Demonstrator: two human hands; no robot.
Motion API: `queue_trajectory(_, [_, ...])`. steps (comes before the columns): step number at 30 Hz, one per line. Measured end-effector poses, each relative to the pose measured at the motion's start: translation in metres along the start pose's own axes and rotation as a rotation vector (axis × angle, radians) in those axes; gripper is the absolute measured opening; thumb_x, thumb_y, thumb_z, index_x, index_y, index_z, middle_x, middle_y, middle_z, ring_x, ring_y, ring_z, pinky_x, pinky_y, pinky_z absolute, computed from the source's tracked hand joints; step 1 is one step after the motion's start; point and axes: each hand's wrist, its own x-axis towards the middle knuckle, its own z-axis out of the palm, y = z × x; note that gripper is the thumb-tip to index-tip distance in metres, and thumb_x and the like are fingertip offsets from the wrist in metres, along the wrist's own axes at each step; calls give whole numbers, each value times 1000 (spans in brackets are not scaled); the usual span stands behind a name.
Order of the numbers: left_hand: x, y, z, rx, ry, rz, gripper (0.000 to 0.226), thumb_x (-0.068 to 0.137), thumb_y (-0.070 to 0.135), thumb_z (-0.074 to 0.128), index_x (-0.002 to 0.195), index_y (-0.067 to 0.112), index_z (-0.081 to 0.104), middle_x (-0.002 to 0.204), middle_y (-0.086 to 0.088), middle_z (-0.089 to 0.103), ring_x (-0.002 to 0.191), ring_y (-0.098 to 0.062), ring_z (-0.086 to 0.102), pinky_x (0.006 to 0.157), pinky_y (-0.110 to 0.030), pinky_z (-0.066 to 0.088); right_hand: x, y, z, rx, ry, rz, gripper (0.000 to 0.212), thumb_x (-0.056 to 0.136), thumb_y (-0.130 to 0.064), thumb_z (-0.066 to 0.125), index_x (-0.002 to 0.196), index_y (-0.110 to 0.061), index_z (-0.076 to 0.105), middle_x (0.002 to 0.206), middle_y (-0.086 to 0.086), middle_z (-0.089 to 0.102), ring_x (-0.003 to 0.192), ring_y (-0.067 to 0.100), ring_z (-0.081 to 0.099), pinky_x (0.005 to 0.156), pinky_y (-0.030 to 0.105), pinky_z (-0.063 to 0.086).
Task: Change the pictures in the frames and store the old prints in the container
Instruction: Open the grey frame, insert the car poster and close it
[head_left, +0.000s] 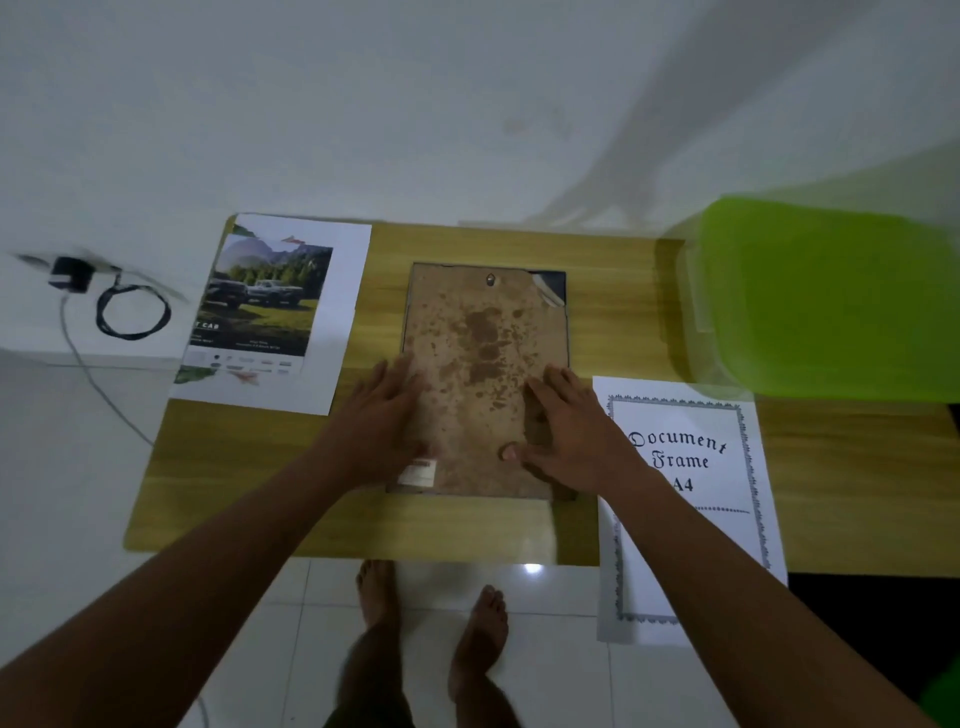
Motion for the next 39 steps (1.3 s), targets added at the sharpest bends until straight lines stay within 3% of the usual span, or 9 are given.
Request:
queue_trajectory(4, [-8,9,6,-167,172,-164,96,75,40,72,151,22,17,152,-13,30,138,-36,31,107,-51,38,2,0,-5,-20,148,148,86,80,-46,76,145,-12,30,137,17,40,125,38,42,97,45,46])
queue_trajectory(7, [3,10,2,-204,131,-287,108,68,38,78,152,16,14,135,-17,47,123,-36,46,95,-46,47,10,-1,-4,87,74,294,99,80,-43,77,151,-10,15,128,19,41,114,40,51,87,40,48])
queue_trajectory(11, [16,12,-4,-393,86,-284,96,64,24,82,145,13,31,115,-13,60,116,-33,48,82,-37,46,19,-1,-2,275,49,396,118,72,-34,86,156,-13,6,135,20,36,124,42,45,100,41,44])
queue_trajectory(19, [9,9,-12,-873,133,-280,74,79,-1,66,142,26,39,107,3,63,97,-21,64,79,-36,56,14,10,-3,558,89,398,110,58,-30,93,147,-17,30,133,-2,47,124,20,44,96,35,43])
queue_trajectory(22, [9,10,-11,-930,129,-306,86,78,-1,70,148,28,30,107,2,64,92,-14,65,70,-28,55,14,12,-8,603,79,374,128,55,-41,91,156,-25,15,149,-5,45,134,24,46,107,46,44])
queue_trajectory(26, [6,18,-8,-1005,157,-335,93,78,0,74,150,28,23,106,3,63,89,-8,63,61,-14,52,8,12,-12,610,74,377,127,71,-22,88,158,-29,-5,149,0,46,131,27,48,107,47,43])
queue_trajectory(32, [-6,23,-26,-1155,146,-325,87,83,6,72,149,38,24,116,-2,61,102,-23,64,82,-42,58,1,15,-26,705,105,288,134,53,-43,90,156,-37,4,142,-9,52,125,21,54,102,47,49])
queue_trajectory(35, [-16,25,-48,-1289,190,-305,77,83,2,70,147,28,36,112,-6,70,98,-25,69,87,-48,56,-11,2,-52,784,135,241,103,59,-26,93,144,-32,35,123,-13,62,107,10,62,95,40,54])
queue_trajectory(39, [-37,34,-85,-1423,151,-216,57,86,1,65,137,21,51,112,-4,72,98,-24,70,83,-40,58,-26,-13,-81,857,180,191,77,71,1,84,130,-31,45,102,-14,66,77,-10,65,65,10,53])
